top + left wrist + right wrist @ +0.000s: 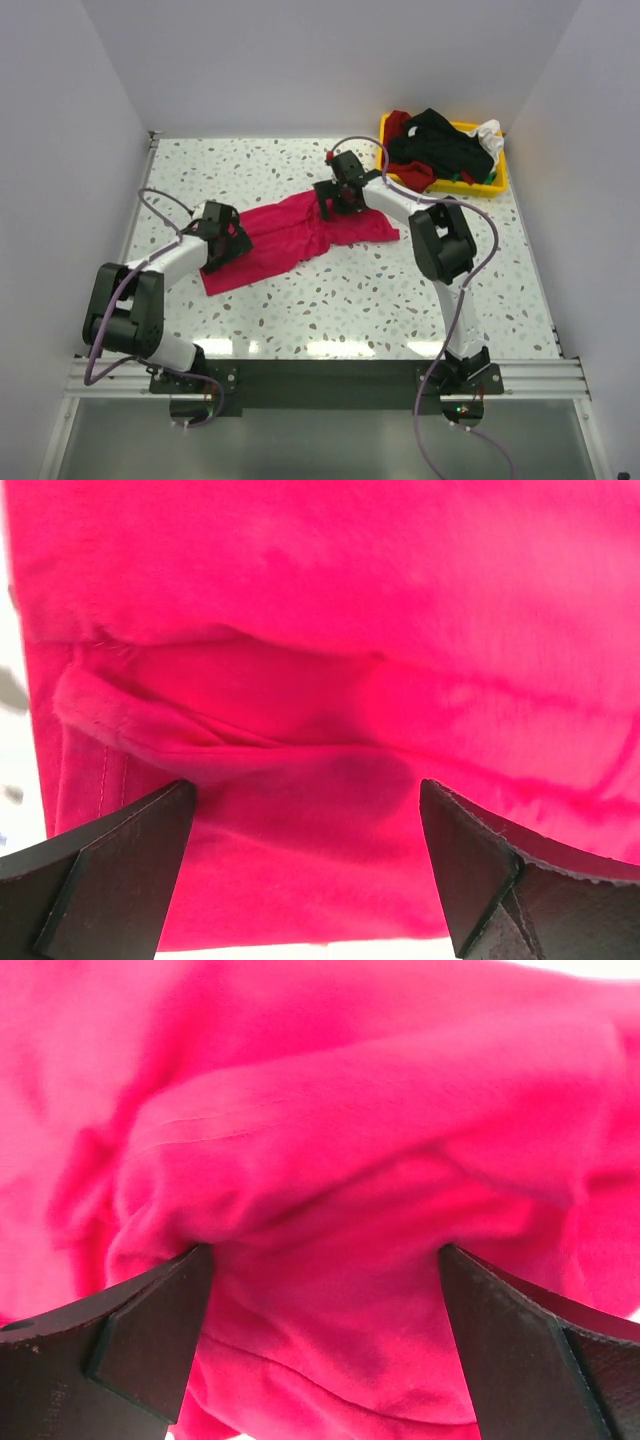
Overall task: Fold and stack the t-shirts
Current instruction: Fold the tshirt
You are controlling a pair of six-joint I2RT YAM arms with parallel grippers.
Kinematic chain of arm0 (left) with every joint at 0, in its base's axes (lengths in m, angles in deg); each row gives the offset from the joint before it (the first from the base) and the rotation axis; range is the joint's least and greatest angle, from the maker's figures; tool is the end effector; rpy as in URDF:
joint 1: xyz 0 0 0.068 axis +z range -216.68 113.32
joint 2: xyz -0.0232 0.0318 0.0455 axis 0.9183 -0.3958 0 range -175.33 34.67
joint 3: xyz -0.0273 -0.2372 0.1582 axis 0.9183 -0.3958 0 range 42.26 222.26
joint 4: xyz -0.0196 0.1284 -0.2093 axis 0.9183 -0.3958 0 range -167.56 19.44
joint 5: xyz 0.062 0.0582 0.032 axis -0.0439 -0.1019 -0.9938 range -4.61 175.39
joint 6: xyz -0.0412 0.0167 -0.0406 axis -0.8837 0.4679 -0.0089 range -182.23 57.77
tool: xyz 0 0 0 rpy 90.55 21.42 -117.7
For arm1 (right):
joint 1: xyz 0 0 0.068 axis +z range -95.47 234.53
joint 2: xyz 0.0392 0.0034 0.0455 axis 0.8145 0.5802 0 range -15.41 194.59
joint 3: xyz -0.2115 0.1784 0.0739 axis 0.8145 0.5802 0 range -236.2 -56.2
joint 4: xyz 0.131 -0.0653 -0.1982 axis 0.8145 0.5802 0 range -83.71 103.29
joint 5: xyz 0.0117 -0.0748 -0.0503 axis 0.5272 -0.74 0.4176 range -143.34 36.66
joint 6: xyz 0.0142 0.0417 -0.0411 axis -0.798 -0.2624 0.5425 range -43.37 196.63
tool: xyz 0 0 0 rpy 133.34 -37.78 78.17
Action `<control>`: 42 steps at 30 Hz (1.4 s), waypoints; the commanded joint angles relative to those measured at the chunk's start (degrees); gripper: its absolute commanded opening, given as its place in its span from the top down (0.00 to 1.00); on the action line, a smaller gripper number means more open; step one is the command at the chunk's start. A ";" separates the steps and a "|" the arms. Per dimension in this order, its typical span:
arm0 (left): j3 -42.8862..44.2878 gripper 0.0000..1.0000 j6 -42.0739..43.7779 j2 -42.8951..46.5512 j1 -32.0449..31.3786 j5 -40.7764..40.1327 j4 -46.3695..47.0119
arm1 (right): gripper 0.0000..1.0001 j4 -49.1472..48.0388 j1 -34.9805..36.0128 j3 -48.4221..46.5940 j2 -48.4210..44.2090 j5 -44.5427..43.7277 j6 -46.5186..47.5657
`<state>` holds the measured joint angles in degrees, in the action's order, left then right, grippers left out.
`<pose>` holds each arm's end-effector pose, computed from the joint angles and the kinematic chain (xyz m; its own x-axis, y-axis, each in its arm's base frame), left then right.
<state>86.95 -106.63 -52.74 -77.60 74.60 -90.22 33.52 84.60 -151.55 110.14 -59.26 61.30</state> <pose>0.2676 -0.0431 0.1758 -0.6921 -0.5665 -0.4473 -0.5367 0.8183 -0.2059 0.4119 0.2332 0.1768 -0.8224 -0.1722 -0.5421 -0.2414 0.9686 0.0586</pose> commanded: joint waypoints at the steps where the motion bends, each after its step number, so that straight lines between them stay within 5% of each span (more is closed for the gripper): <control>1: -7.77 0.00 -6.13 -1.63 -2.08 4.36 -14.18 | 0.01 -1.13 0.52 -7.97 7.06 11.18 9.23; 12: -15.24 0.00 -21.77 6.47 -15.27 12.09 -13.92 | 0.01 7.07 -0.01 -40.16 26.22 24.80 21.22; 19: -15.42 0.00 -31.70 2.09 -28.01 12.90 -1.09 | 0.01 -2.35 -0.27 -38.68 26.22 23.06 15.78; 28: -8.83 0.00 -39.53 0.22 -42.24 7.54 -4.96 | 0.02 -8.93 -0.97 -41.85 27.64 15.42 4.26; 34: 2.74 0.00 -34.80 -0.65 -44.45 2.09 -8.71 | 0.01 -8.69 -2.38 -46.40 25.45 17.69 6.53; 42: 8.92 0.00 -26.54 7.42 -45.16 -4.85 -11.51 | 0.01 -2.81 -2.38 -41.32 6.75 20.17 8.49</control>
<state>92.65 -137.99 -50.62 -122.39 74.67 -97.26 28.34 82.02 -192.79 130.54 -40.09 69.78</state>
